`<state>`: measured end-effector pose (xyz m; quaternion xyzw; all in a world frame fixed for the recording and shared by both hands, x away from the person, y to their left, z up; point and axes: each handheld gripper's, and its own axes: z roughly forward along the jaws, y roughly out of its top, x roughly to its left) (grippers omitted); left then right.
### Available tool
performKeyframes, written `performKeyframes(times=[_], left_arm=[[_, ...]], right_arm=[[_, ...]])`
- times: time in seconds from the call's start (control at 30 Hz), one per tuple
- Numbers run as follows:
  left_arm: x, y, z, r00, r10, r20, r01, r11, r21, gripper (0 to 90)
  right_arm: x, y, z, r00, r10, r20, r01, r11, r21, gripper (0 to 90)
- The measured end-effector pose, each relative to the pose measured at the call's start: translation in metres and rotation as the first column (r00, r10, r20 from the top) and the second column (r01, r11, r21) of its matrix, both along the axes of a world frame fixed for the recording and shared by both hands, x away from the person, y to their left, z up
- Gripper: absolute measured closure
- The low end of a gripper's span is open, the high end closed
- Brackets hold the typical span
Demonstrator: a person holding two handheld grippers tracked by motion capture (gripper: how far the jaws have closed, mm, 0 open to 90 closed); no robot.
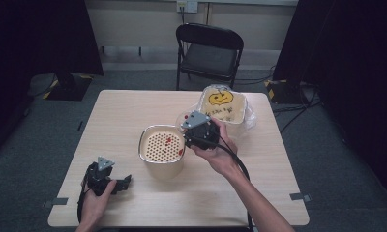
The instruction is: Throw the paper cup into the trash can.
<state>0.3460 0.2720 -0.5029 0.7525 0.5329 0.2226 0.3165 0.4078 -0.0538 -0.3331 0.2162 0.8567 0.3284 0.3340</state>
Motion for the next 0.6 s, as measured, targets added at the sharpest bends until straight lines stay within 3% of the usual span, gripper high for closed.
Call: performKeyframes(times=[0.2,0.27,0.33,0.53,0.6], left_arm=[[0.0,0.0,0.0,1.0,0.0,0.0,0.0,1.0,0.0,0.0],[0.0,0.0,0.0,1.0,0.0,0.0,0.0,1.0,0.0,0.0],[0.0,0.0,0.0,1.0,0.001,0.0,-0.001,1.0,-0.001,0.0],[0.0,0.0,0.0,1.0,0.0,-0.001,0.0,1.0,0.0,0.0],[0.0,0.0,0.0,1.0,0.0,-0.001,0.0,1.0,-0.002,0.0]], right_arm=[[0.002,0.014,0.002,0.9992,0.007,0.04,-0.004,0.995,-0.096,44.0],[0.002,0.016,0.002,0.9989,0.012,0.046,-0.007,0.994,-0.107,44.0],[0.002,0.022,0.001,0.9974,0.019,0.069,-0.008,0.987,-0.159,44.1],[0.003,0.031,0.001,0.994,0.027,0.106,-0.003,0.975,-0.221,44.3],[0.002,0.036,0.0,0.9921,0.032,0.121,0.001,0.964,-0.267,44.3]])
